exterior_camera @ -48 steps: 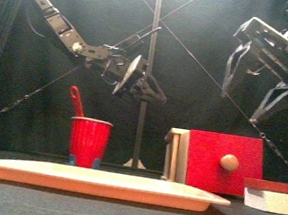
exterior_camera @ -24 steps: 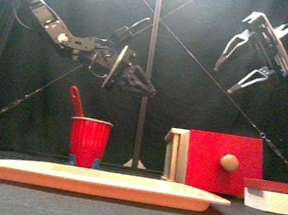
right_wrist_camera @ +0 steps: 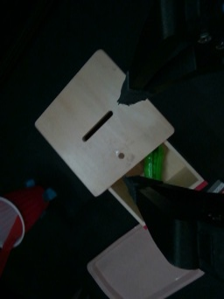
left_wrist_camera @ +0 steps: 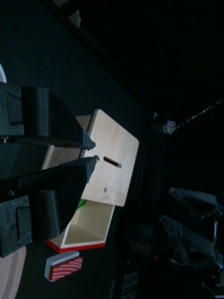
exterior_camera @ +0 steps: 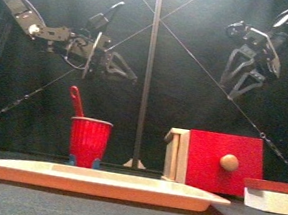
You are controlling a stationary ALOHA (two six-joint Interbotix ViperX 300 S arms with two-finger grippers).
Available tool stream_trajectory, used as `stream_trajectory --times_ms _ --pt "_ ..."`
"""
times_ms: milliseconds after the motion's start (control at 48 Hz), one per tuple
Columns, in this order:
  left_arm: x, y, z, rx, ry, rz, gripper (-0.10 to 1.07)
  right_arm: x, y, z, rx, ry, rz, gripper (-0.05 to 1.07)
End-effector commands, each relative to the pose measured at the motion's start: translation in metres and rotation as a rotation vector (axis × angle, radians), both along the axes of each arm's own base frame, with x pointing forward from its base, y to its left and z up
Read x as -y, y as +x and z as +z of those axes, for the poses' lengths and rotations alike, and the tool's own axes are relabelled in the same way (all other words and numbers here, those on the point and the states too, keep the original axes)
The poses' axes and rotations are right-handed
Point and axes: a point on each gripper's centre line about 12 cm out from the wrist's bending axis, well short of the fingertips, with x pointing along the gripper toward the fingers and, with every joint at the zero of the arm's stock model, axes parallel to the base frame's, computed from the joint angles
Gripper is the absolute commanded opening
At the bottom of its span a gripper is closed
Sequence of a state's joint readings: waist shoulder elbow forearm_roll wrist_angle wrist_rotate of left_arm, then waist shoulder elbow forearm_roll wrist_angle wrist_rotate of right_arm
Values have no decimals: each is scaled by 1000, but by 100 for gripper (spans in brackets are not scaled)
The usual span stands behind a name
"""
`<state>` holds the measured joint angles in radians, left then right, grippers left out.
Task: Grab pea
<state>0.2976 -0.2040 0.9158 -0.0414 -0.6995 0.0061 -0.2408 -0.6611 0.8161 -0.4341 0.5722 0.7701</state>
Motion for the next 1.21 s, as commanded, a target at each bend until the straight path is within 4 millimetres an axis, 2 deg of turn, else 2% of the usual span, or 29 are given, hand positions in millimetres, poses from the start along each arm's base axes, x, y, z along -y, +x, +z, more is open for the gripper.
stream_trajectory --times_ms 0,188,312,458,646,812,938,1188 --pt "1 -5 14 70 27 3 61 4 5 6 10 2 27 94" --pt "2 -13 18 89 33 6 61 -5 16 -10 -95 32 154 93" --pt "3 -16 13 77 27 7 61 -9 24 -12 -125 32 236 93" --pt "5 -19 7 63 19 5 61 -6 28 -14 -177 -22 313 93" --pt "6 -20 3 51 16 2 61 -6 33 -28 -275 -125 444 93" --pt "6 -20 2 48 12 1 61 -5 37 -30 -282 -190 505 93" --pt "8 -21 0 43 7 -1 61 -15 42 -30 -285 -210 553 93" --pt "4 -21 -4 37 -9 21 61 -34 53 -53 -382 -172 638 93"
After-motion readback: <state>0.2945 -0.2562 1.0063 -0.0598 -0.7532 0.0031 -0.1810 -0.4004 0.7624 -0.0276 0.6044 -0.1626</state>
